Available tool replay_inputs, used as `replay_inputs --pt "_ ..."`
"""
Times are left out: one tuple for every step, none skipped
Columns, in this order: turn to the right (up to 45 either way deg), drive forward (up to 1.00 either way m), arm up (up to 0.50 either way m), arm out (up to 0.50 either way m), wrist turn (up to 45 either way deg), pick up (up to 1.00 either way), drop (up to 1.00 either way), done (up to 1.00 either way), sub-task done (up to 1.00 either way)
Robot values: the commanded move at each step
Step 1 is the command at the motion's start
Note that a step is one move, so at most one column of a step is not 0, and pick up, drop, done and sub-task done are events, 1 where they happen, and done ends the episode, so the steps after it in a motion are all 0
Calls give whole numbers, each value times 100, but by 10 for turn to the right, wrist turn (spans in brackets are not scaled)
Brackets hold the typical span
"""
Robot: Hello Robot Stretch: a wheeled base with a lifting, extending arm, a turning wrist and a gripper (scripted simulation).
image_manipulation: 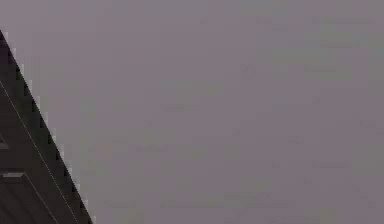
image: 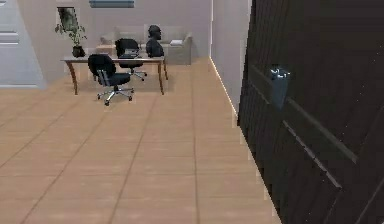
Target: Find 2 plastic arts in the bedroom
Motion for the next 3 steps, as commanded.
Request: replay_inputs --pt "0 50 0 0 0 0 0 0 0" --pt "-420 0 0 0 0 0 0 0 0" --pt "0 65 0 0 0 0 0 0 0"
